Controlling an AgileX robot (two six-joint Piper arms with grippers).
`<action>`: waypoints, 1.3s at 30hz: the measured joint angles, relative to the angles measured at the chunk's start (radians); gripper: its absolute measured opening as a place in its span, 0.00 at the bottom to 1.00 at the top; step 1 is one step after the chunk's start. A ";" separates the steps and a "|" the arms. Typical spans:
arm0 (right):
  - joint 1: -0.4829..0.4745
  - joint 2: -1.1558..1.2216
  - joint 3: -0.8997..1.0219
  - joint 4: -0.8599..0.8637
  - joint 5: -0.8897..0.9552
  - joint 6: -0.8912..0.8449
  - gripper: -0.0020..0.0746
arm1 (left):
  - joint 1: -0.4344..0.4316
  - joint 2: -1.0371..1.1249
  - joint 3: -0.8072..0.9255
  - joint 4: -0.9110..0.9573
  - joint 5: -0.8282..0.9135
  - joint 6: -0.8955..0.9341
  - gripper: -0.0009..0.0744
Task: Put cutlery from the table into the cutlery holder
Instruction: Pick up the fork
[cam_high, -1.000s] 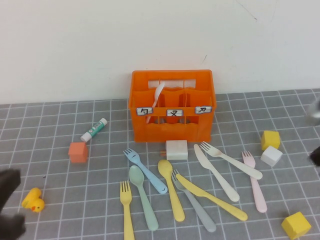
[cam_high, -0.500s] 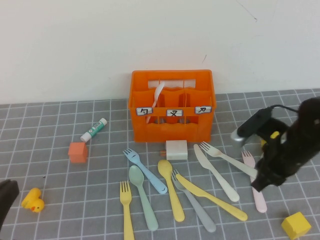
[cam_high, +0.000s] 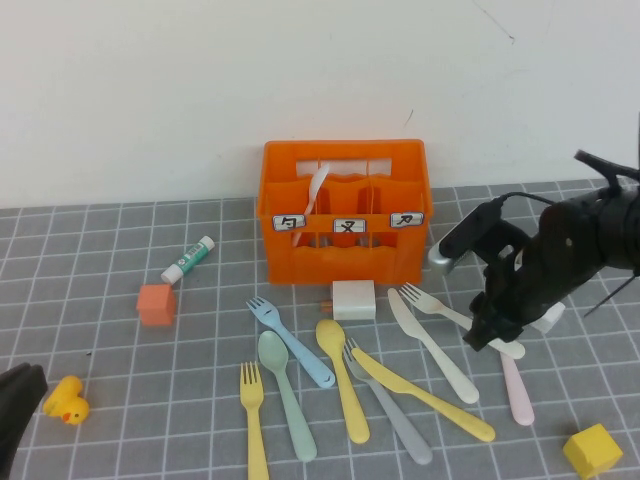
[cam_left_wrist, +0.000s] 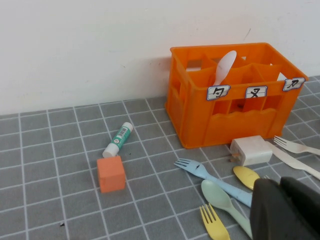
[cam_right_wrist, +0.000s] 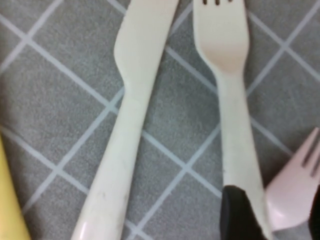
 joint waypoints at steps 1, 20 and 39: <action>0.000 0.011 -0.010 0.000 0.007 -0.002 0.42 | 0.000 0.000 0.000 0.000 0.000 0.000 0.01; 0.000 0.082 -0.039 0.200 0.108 -0.111 0.42 | 0.000 0.000 0.000 0.008 0.000 -0.004 0.01; -0.002 0.026 -0.110 -0.045 0.273 0.243 0.41 | 0.000 0.000 0.000 0.021 0.000 -0.004 0.01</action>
